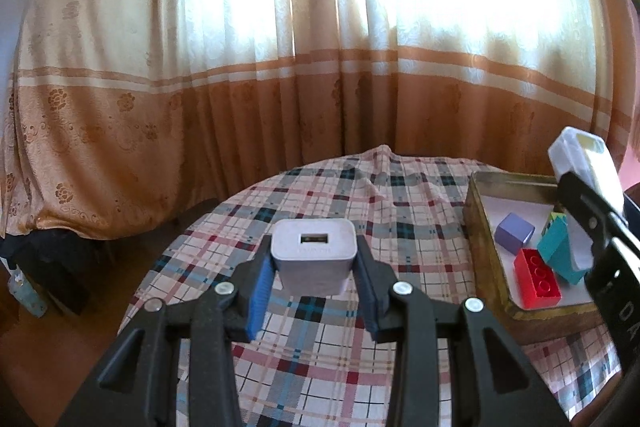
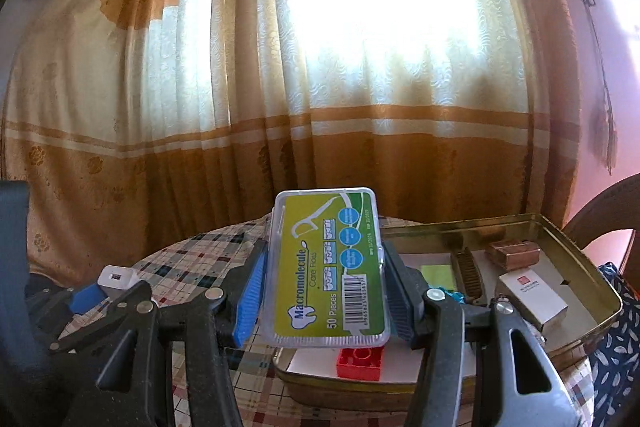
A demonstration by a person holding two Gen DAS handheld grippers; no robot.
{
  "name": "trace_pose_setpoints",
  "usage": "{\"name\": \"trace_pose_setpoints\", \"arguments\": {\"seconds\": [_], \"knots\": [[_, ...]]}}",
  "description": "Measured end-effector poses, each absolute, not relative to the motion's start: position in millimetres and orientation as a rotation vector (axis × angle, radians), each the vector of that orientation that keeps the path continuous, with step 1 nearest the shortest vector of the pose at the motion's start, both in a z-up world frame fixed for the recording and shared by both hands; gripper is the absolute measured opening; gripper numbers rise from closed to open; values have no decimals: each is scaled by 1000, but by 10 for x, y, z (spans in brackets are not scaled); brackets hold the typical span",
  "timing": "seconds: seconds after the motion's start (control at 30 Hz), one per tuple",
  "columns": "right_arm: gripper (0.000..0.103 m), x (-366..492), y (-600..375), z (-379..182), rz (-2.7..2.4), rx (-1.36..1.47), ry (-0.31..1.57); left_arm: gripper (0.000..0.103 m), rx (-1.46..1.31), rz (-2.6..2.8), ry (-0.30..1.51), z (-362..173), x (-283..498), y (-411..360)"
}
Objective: Organize rigid objects
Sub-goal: 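Carry the floss-pick case and white charger over the gold tray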
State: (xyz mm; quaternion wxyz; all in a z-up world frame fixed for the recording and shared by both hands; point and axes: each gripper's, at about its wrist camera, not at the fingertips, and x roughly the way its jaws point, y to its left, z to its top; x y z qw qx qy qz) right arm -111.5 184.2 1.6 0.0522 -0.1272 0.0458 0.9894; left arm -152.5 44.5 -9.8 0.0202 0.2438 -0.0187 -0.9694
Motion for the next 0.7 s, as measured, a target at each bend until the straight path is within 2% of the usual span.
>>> {"name": "trace_pose_setpoints", "arguments": {"seconds": [0.27, 0.43, 0.7], "knots": [[57, -1037, 1907, 52, 2991, -335, 157, 37, 743, -3008, -48, -99, -1516, 458], [57, -918, 1954, 91, 2965, -269, 97, 37, 757, -3022, -25, -101, -1512, 494], [57, -881, 2135, 100, 2928, -268, 150, 37, 751, -3033, -44, -91, -1481, 588]]}}
